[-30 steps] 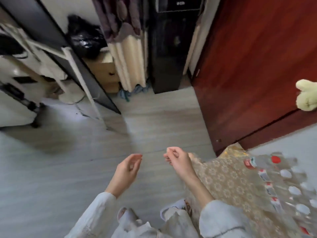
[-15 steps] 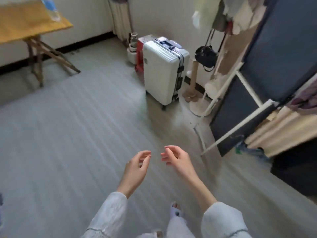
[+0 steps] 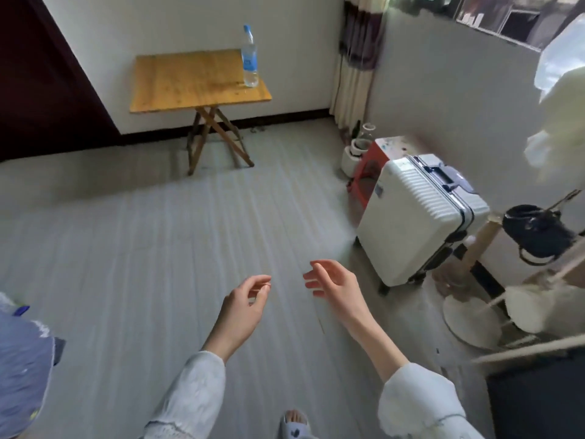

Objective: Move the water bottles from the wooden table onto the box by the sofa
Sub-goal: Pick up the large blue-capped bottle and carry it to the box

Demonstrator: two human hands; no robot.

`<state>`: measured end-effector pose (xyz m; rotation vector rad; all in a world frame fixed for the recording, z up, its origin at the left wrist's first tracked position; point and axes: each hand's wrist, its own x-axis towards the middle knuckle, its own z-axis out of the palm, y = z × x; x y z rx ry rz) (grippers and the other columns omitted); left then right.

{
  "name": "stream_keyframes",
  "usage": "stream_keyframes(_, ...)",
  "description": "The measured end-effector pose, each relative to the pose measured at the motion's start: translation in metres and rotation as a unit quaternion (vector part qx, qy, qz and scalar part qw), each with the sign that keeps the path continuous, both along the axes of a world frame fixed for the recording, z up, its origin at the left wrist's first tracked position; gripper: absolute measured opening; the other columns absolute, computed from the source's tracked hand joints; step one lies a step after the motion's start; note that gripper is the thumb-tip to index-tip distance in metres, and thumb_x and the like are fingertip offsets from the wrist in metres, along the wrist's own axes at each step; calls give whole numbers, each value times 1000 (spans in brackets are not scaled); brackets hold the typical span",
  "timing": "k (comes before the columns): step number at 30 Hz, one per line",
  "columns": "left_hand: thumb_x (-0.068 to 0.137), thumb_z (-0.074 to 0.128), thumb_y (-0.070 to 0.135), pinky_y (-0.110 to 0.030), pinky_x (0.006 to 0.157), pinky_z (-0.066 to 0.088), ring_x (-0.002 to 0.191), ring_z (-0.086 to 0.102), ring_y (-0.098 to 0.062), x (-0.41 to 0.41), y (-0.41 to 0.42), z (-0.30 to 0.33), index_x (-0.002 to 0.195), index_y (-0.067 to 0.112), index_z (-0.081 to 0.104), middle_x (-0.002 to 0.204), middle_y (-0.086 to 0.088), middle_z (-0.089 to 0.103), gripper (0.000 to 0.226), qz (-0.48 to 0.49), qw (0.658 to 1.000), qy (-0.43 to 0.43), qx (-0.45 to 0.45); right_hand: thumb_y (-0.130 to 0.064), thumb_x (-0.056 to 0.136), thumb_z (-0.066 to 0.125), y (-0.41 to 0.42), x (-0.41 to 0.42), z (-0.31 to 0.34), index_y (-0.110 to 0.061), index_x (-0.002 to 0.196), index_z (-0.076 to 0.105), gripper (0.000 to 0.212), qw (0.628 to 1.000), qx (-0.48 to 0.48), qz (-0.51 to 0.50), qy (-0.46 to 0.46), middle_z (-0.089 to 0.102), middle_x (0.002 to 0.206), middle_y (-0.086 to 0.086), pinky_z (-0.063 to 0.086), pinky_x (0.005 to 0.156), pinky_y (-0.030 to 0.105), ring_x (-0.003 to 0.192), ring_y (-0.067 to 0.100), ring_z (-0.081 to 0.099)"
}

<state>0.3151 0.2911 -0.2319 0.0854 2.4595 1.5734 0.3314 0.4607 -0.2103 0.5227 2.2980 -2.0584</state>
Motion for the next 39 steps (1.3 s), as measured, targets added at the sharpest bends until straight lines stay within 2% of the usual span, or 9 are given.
stream_keyframes(7, 90, 50, 14, -27, 93, 44, 98, 62, -16, -135, -10, 4, 97, 23, 58, 95, 0, 67, 14, 66, 998, 11, 21, -20, 92, 47, 5, -151, 12, -12, 99, 58, 15, 999, 7, 54, 6, 66, 82, 2, 51, 72, 30, 75, 18, 63)
stream_keyframes(12, 90, 50, 14, -28, 93, 45, 98, 62, -15, -235, -15, -7, 92, 32, 56, 92, 7, 65, 19, 64, 998, 1, 19, -20, 93, 47, 3, -255, 4, -11, 100, 59, 17, 998, 16, 67, 1, 66, 81, 0, 52, 75, 33, 76, 18, 63)
stream_keyframes(18, 90, 50, 15, -36, 94, 48, 98, 62, -16, -393, -29, -13, 88, 40, 55, 93, 11, 65, 25, 59, 998, 4, 36, -21, 92, 48, -4, -411, 5, -13, 99, 59, 16, 998, 25, 48, 10, 66, 82, 1, 52, 78, 36, 78, 19, 64)
stream_keyframes(25, 90, 49, 17, -34, 93, 47, 100, 61, -14, -558, -41, 5, 89, 39, 55, 93, 13, 65, 23, 56, 997, 10, 47, -22, 92, 48, -12, -561, 14, -11, 101, 60, 19, 999, 22, 36, 10, 67, 83, 2, 52, 77, 36, 79, 19, 65)
stream_keyframes(32, 90, 49, 15, -37, 93, 47, 98, 62, -15, -678, -37, -15, 89, 36, 56, 93, 13, 65, 23, 57, 998, -28, 29, -23, 92, 48, -2, -696, -5, -13, 101, 60, 18, 999, 21, 45, 0, 68, 85, 1, 53, 76, 34, 80, 19, 66)
stream_keyframes(36, 91, 47, 17, -36, 95, 47, 102, 60, -14, -765, -30, -22, 98, 28, 58, 96, 11, 65, 17, 63, 997, -36, 19, -25, 92, 49, 13, -793, -17, -13, 102, 60, 19, 998, 16, 54, 1, 69, 86, 2, 53, 74, 32, 81, 18, 66)
stream_keyframes(39, 92, 45, 20, -37, 98, 46, 104, 58, -11, -841, -19, -18, 103, 28, 56, 100, 10, 64, 17, 67, 997, -32, 12, -24, 92, 49, 32, -873, -14, -15, 98, 60, 15, 999, 7, 43, 13, 69, 87, 3, 53, 75, 33, 81, 20, 66)
